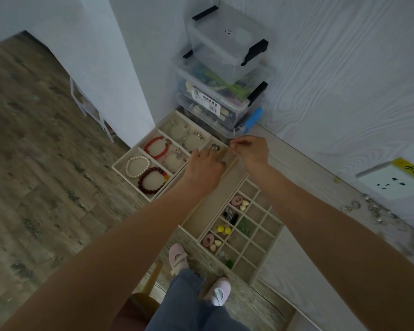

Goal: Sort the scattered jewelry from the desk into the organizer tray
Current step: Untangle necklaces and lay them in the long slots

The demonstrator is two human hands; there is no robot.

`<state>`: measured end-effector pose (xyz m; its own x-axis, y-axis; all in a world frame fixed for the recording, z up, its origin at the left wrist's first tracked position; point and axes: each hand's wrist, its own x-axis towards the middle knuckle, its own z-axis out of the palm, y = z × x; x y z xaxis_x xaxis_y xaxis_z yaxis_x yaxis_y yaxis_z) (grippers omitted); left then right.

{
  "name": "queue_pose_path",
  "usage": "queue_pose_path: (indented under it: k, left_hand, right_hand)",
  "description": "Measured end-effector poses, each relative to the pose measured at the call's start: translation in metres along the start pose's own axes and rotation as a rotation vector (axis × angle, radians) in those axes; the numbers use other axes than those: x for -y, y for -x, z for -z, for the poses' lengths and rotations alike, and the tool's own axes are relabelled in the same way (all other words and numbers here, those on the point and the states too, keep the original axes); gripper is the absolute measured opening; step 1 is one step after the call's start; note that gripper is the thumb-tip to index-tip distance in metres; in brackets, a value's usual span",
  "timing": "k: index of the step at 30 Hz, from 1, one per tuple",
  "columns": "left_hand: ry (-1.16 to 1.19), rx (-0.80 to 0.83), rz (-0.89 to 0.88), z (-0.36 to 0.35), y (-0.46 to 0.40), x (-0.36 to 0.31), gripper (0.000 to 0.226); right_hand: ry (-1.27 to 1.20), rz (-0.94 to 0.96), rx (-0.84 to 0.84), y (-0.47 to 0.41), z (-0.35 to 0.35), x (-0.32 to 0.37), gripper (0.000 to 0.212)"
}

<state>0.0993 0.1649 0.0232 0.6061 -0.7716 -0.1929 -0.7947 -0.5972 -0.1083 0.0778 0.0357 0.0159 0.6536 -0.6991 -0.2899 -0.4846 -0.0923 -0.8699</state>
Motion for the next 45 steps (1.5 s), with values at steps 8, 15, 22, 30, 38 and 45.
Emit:
queue_pose_path:
  k: [8,15,22,30,38,45]
  left_hand:
    - [-0.014,0.063,0.043,0.001,-0.01,-0.001,0.036]
    - [0.064,0.105,0.046,0.008,-0.015,0.003,0.042]
    - [0.305,-0.029,0.089,0.007,-0.006,0.013,0.038]
    - [0.426,0.115,0.101,-0.004,0.003,0.029,0.039]
    - [0.556,0.063,0.138,-0.006,0.004,0.03,0.043]
    - [0.627,0.092,0.159,-0.01,0.002,0.033,0.043]
  right_hand:
    - [0.106,0.046,0.015,-0.001,0.001,-0.002,0.014]
    - [0.169,0.087,0.043,0.003,0.002,0.002,0.016]
    - [0.393,0.273,0.132,0.009,-0.001,-0.005,0.016]
    - [0.628,0.299,0.029,0.015,-0.008,-0.003,0.017]
    - [0.759,0.346,0.061,0.024,-0.011,-0.01,0.019]
    - [0.672,0.315,0.116,0.028,-0.005,-0.009,0.023]
